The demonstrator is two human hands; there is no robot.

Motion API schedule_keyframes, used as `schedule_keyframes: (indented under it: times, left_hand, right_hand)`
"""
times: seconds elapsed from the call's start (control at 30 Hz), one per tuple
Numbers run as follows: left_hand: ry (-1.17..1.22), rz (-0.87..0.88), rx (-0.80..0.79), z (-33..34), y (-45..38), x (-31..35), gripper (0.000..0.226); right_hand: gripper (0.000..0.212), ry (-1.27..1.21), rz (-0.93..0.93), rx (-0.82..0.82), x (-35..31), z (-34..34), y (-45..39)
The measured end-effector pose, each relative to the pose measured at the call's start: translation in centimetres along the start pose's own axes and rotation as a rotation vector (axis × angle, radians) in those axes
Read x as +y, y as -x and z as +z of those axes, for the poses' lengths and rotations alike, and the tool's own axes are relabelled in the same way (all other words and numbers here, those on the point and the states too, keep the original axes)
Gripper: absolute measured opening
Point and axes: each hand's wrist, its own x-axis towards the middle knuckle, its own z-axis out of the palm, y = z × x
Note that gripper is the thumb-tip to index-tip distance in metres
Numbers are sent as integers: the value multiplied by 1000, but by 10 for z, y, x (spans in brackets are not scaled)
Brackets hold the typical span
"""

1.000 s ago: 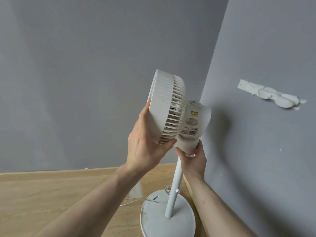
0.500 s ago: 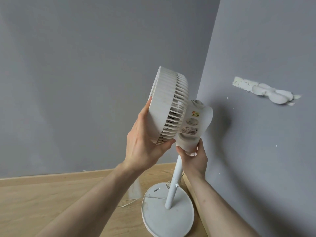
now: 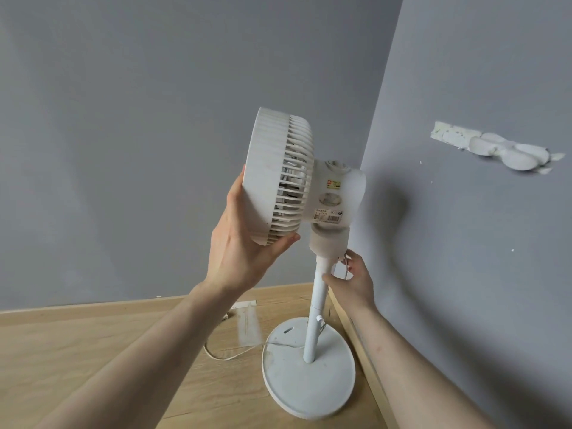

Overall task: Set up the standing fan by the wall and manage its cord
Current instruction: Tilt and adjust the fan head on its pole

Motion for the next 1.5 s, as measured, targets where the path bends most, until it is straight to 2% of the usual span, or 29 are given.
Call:
schedule_keyframes:
  times: [0.1,0.17,0.4,0.63,0.9,1.07,1.17,1.23,1.3,1.4,1.5]
  left_hand:
    - [-8,-19,-10,-5,0,-6,115]
    - [-22,-28,-22,-6,2,-9,114]
    - [-42,-2,-46,-1,11,-19,105]
    - [-43,-44,-14,1,17,-18,101]
    - [-74,3,0,1,24,-17,99]
    - [-145,113,183,0,26,-5,93]
    - [-190,208,241,2,30,12,73]
    - [-143,279,160,6,35,24,51]
    - [-9,282,-28,15,44,32,33]
    - [57,174,-347,35,60,35,28]
    - [7,65,-640,59,72,34,41]
  right_hand:
    - [24,140,99,-22,16,-7,-1]
    - [13,256,100,12,27,-14,-3]
    - [16,284,110,110,31,-36,-4]
    - [28,323,-34,282,21,-64,8]
    - [47,560,123,124,21,-110,29]
    - [51,557,0,180,5,-133,44]
    - [34,434,-77,143,-9,-136,56]
    - [13,286,-86,100,-19,-135,64]
    - [6,156,-95,75,-29,-136,69]
    - [24,-69,-96,9,-50,-137,77]
    - [34,-335,-83,-81,-76,-136,90]
